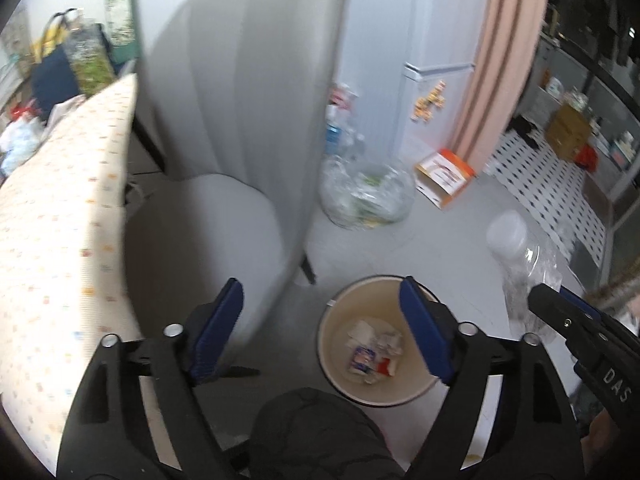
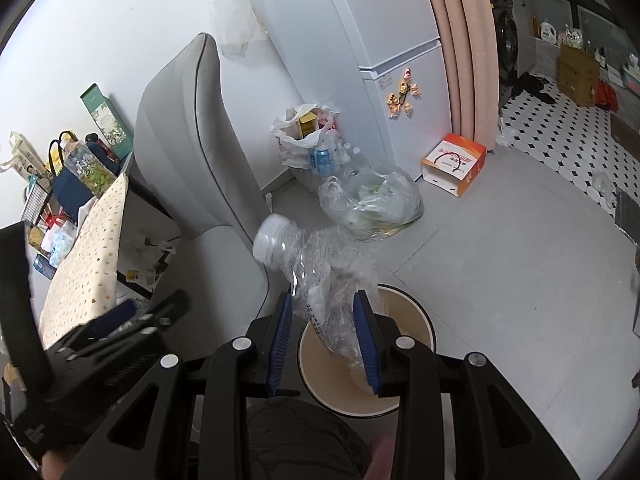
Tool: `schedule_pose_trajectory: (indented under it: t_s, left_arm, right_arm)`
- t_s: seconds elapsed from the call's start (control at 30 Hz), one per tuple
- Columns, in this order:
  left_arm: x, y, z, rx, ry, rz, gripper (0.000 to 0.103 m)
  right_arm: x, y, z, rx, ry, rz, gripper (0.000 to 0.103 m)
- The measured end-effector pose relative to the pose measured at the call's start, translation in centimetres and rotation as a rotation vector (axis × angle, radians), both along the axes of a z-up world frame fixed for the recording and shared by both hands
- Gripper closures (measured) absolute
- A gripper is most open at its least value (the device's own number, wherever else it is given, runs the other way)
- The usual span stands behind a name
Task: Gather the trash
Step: 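Open the left tool over the bin while the right tool opens to drop the bottle, then move both open tools back over the table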
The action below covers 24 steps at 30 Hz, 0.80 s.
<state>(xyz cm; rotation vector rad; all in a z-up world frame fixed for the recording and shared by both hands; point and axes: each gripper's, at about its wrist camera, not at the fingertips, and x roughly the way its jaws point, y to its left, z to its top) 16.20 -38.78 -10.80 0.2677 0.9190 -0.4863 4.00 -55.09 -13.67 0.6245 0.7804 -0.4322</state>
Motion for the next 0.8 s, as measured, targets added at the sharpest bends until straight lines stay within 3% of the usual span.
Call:
schedule_pose_trajectory:
  t_s: [0.03,0.07,0.3,0.53,0.8]
  left_arm:
    - [0.2,0.3,0.3,-0.004,-0.005,0.010,0.017]
    - [0.2,0.8,0.7,-0.008,-0.012,0.021,0.015]
    - [0.4,3.9,2.7,-0.042,-0.054,0.076,0.009]
    - [0.3,7.9,4.7,-0.073,-0.097,0.135,0.008]
    - [-0.6,13.2,7.2,-0.137,-0.152,0.208,0.006]
  right_arm:
    - [0.0,0.0,0.2,-0.002,0.000,-0.001,0.051]
    - [-0.1,0.1,0.5,-0.014,-0.005,-0.008,0.044]
    - [-0.2,1.6,2.5,-0.063,-0.015,0.006,0.035]
    - [0.2,4.8,5.0,-0.107,-0.054,0.056,0.017]
    - [1.1,9.3,8.2,-0.179,-0.087,0.112,0.008]
